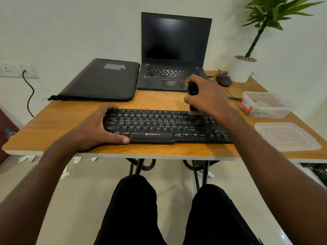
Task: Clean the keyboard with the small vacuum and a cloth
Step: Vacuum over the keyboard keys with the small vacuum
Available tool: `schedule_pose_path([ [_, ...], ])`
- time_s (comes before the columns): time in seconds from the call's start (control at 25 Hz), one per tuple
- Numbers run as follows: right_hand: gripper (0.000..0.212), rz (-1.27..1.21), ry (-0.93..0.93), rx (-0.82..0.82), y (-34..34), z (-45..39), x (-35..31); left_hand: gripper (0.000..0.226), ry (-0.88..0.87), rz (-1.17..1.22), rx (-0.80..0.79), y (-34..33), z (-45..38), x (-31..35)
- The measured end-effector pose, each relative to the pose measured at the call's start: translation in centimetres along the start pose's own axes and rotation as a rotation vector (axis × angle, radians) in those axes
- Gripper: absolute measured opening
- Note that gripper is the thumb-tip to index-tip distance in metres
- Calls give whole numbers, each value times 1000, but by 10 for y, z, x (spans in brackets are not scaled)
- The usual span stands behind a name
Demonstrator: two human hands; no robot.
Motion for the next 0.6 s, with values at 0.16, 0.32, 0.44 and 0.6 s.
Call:
schedule_pose_path([
  [0.16,37,-233,-1,31,1,6,5,127,-3,-1,-7,-1,-3,0],
  [0.32,45,80,14,131,2,11,2,133,9,0,-16,-2,-3,-2],
  [0.44,38,-337,-35,142,-4,14,-26,138,21,-7,-14,-1,-2,-4],
  [0.6,32,-744,-129,0,-32,15,-76,148,22,4,-5,-2,-1,-2],
])
Point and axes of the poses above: each hand's wrist, its own z-axis away from the middle knuckle, its own y-axis out of the back of the hand, x = y × z, the point moved 1 cm from there along -z, towards the middle knuckle, and after that the axes turned 9 degrees about x, right-handed, at the moved point
